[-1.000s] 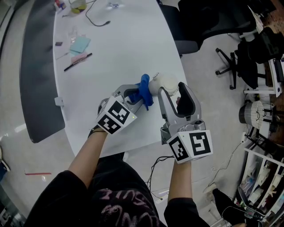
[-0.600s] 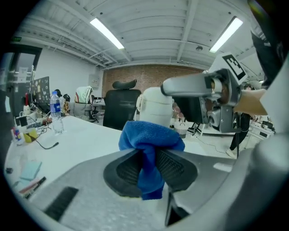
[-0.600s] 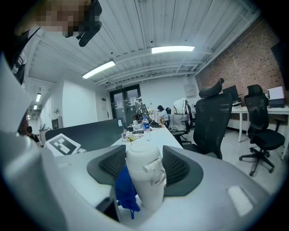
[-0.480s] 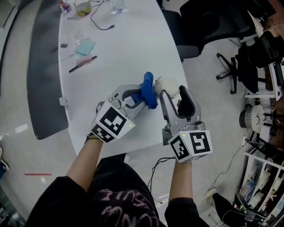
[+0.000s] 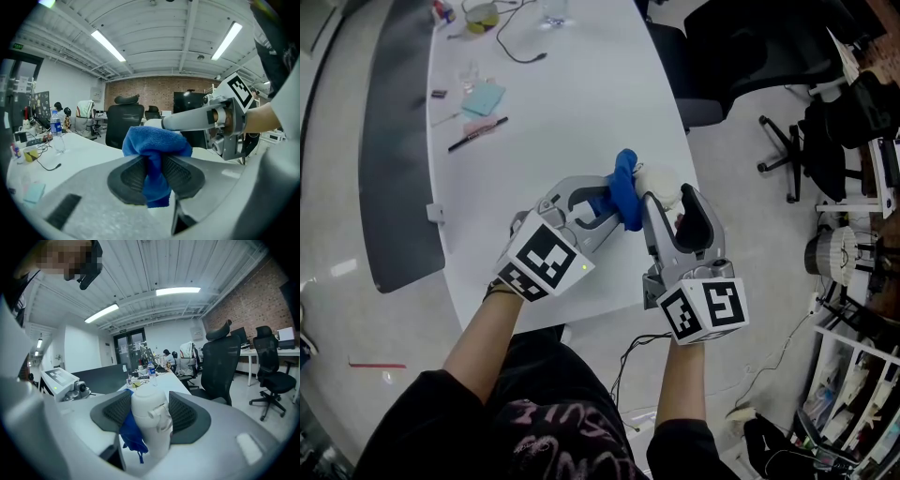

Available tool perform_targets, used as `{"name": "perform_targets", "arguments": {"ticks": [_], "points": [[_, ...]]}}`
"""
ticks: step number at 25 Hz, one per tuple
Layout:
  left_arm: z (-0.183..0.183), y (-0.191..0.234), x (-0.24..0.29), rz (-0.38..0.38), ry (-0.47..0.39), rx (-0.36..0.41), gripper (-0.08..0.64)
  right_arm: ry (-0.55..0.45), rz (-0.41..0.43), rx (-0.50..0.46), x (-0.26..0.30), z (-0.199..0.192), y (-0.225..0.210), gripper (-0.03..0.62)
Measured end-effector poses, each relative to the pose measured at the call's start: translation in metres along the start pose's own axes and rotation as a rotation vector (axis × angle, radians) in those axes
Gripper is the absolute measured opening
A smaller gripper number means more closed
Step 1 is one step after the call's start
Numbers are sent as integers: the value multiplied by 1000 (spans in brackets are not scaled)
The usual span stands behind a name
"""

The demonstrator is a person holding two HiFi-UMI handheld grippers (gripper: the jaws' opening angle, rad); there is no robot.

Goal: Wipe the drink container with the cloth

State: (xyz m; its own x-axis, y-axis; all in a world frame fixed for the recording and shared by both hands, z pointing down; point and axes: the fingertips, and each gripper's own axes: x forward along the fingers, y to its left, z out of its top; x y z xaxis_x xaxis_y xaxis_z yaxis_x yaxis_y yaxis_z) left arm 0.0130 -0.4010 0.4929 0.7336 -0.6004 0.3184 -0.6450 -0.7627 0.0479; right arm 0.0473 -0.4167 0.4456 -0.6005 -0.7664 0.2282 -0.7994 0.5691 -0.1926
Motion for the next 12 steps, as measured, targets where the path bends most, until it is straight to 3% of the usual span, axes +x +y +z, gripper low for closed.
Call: {"name": "perform_targets", "arguments": {"ticks": [12], "points": [[-45,6,19,-11,73,-48,92,-6,3,8,2,-1,-3,262]]}}
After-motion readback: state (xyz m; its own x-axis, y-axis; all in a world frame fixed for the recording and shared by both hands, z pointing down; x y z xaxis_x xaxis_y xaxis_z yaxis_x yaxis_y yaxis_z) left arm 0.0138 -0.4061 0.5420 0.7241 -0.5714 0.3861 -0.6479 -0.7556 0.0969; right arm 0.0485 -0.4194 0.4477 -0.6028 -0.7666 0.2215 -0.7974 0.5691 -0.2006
